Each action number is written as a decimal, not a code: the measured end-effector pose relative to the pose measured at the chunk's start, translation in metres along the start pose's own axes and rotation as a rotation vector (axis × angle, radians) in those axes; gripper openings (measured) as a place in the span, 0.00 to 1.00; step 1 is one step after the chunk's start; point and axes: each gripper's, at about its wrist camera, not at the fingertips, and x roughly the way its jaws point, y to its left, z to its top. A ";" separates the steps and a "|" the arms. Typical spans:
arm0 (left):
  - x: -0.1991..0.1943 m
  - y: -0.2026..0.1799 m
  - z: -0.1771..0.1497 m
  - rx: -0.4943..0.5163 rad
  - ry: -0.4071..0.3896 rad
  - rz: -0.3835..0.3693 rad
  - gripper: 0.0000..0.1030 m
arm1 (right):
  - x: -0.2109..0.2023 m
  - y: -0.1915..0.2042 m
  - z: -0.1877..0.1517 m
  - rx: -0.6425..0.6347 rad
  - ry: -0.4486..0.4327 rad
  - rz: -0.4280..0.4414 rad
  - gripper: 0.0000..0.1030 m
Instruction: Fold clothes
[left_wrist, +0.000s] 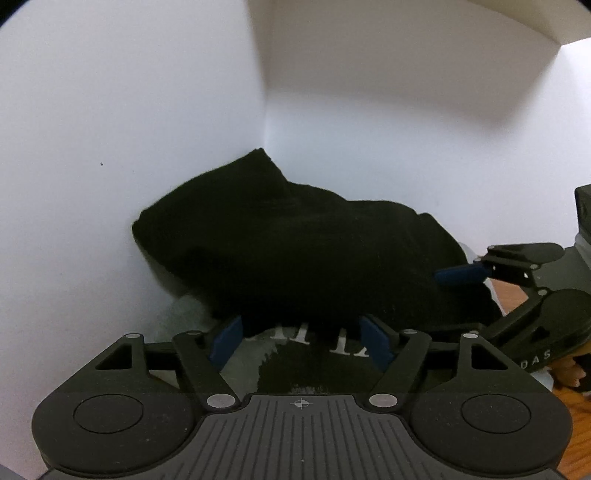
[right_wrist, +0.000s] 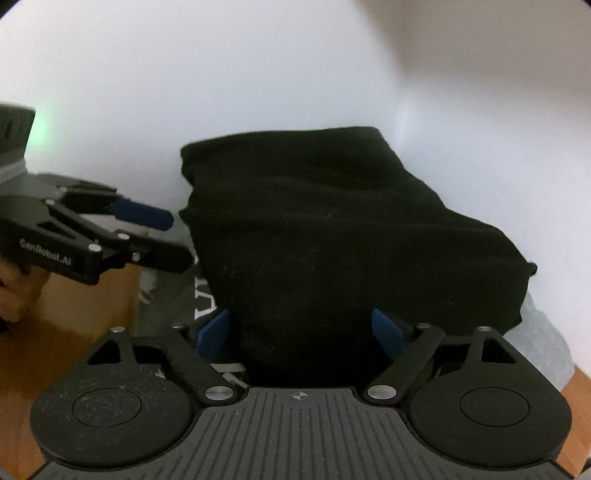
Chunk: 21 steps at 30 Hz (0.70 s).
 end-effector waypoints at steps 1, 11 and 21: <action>0.000 0.001 0.000 0.001 -0.002 0.000 0.73 | -0.005 0.000 -0.002 0.015 -0.004 0.001 0.80; -0.007 0.008 -0.004 -0.015 0.012 0.006 0.74 | -0.022 -0.010 -0.008 0.140 -0.027 0.001 0.80; -0.013 0.006 -0.006 -0.003 0.040 0.037 0.74 | -0.055 -0.006 0.028 0.000 -0.098 -0.100 0.13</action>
